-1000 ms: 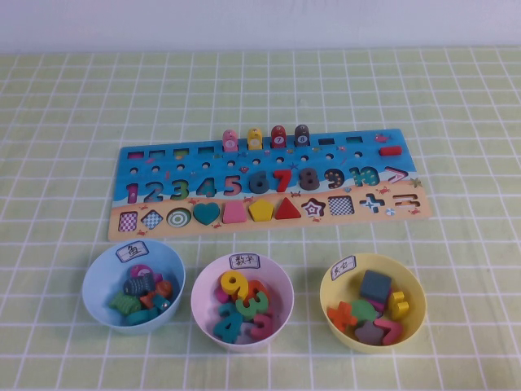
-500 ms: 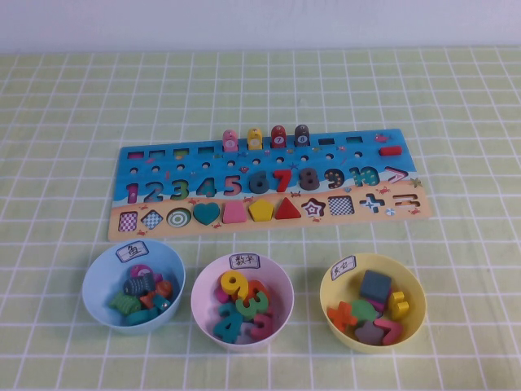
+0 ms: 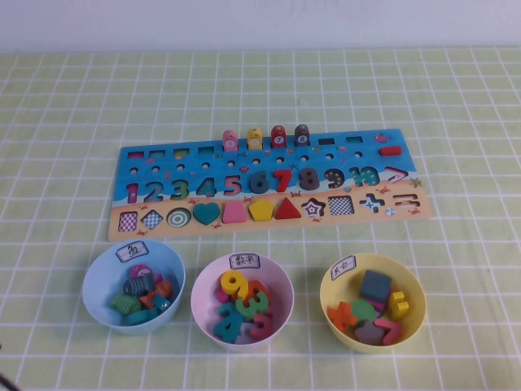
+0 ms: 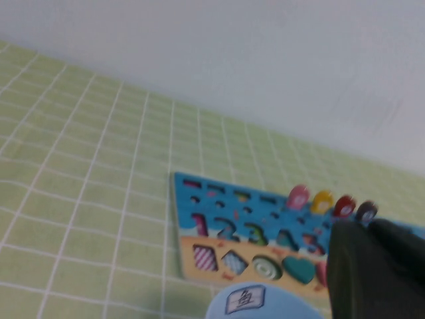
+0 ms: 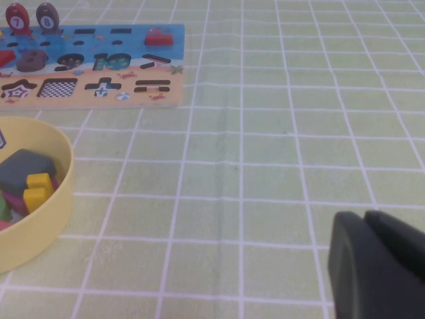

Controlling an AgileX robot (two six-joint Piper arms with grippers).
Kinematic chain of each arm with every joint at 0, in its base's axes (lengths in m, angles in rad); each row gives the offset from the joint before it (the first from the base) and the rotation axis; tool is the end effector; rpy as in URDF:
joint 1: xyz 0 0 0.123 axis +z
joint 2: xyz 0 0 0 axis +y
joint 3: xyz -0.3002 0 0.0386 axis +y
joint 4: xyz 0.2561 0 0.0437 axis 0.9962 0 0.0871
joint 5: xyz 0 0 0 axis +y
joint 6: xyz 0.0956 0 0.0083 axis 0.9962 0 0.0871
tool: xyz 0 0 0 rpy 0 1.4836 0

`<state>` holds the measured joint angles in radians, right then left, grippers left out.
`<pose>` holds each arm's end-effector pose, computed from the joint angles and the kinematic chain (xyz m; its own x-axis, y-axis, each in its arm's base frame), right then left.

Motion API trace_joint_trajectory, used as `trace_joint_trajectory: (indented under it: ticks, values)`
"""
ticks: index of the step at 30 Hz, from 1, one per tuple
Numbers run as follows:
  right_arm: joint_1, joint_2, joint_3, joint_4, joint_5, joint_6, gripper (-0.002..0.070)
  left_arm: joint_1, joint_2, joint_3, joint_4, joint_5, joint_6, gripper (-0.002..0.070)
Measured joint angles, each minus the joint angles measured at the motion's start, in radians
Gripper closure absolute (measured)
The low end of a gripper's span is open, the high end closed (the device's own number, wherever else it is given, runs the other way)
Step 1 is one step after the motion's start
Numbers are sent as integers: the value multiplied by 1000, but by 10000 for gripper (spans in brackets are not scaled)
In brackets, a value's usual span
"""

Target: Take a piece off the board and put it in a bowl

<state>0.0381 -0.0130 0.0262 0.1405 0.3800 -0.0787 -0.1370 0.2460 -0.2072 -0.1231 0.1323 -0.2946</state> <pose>0.0472 0.0068 0.1694 -0.3019 0.0403 -0.9525 -0.0720 0.9953 0.0650 0.0706 -0.0113 0.2593 -0.1368 -0.3896 -0.9108 0.1063 0.9083 -0.4045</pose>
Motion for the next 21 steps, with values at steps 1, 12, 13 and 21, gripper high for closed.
trace_joint_trajectory:
  ticks: [1,12,13,21]
  values:
    - [0,0,0,0,0,0,694,0,54,-47,15,40,25,680]
    - [0,0,0,0,0,0,694,0,674,-566,56,475,326,680]
    - [0,0,0,0,0,0,694,0,729,-615,58,501,343,680]
    - [0,0,0,0,0,0,694,-73,1094,-979,70,713,430,680]
